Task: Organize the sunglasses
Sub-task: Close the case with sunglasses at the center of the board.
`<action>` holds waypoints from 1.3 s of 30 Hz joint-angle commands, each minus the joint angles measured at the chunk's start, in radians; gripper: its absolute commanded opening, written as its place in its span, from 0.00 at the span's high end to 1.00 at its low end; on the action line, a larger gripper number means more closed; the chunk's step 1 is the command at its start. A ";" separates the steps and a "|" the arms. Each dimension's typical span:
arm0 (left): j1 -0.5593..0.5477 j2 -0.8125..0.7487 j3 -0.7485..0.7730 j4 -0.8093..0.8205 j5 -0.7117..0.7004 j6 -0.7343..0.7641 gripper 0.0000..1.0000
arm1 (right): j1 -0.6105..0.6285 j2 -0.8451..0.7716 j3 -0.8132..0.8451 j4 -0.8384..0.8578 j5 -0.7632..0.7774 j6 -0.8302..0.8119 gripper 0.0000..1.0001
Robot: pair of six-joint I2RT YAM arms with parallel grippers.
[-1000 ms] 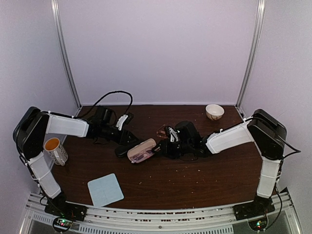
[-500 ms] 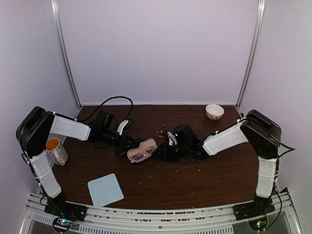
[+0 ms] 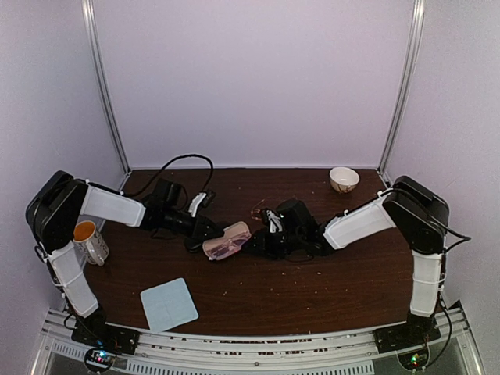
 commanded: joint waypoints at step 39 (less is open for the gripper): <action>0.003 -0.004 0.066 -0.133 -0.079 0.059 0.62 | -0.003 0.087 0.048 0.041 -0.026 -0.005 0.67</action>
